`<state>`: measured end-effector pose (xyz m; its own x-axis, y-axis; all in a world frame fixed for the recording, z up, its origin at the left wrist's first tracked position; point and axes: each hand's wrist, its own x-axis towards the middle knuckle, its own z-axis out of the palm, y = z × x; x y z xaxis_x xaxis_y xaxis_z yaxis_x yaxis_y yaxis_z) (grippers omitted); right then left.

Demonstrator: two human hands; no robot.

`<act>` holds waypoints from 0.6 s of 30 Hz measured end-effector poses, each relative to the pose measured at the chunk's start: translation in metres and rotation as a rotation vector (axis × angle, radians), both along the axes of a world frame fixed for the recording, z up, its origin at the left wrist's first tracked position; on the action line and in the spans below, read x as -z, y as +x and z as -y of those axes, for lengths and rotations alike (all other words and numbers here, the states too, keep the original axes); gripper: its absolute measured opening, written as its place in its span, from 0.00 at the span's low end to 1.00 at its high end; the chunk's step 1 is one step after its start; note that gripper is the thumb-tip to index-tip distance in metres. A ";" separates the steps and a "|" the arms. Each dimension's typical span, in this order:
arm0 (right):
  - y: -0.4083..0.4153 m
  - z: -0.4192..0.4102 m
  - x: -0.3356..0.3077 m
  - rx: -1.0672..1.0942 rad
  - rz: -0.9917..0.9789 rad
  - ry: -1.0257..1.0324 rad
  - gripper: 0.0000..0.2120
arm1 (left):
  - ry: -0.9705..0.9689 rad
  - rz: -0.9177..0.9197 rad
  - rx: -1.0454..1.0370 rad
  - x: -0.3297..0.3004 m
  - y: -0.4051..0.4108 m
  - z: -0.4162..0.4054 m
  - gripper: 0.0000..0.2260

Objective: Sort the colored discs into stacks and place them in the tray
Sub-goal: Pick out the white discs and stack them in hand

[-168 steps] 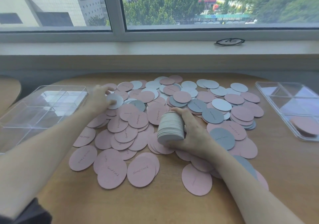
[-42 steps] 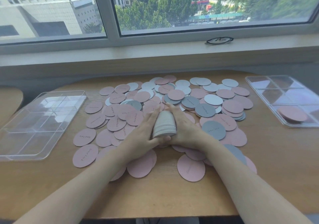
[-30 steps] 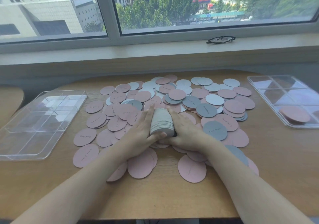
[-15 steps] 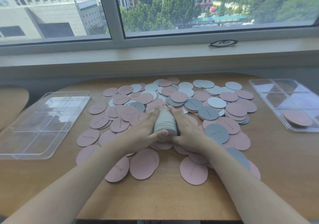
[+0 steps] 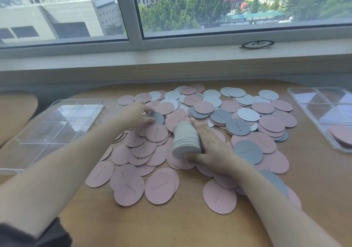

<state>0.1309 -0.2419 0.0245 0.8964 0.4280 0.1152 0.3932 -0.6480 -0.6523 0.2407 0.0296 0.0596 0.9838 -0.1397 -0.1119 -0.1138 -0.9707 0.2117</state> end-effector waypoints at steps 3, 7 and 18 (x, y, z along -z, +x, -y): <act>-0.001 -0.001 0.000 -0.005 0.005 -0.001 0.49 | -0.007 -0.034 0.071 -0.005 -0.008 -0.009 0.25; -0.003 -0.001 -0.002 -0.001 0.009 -0.003 0.49 | -0.054 -0.051 0.128 -0.007 -0.022 -0.021 0.31; 0.001 0.001 0.000 0.019 0.006 -0.010 0.50 | -0.159 0.089 0.040 -0.001 -0.023 -0.025 0.09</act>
<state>0.1315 -0.2427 0.0248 0.9038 0.4117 0.1167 0.3845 -0.6618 -0.6436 0.2178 0.0548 0.0610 0.9822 -0.1879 0.0015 -0.1765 -0.9202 0.3494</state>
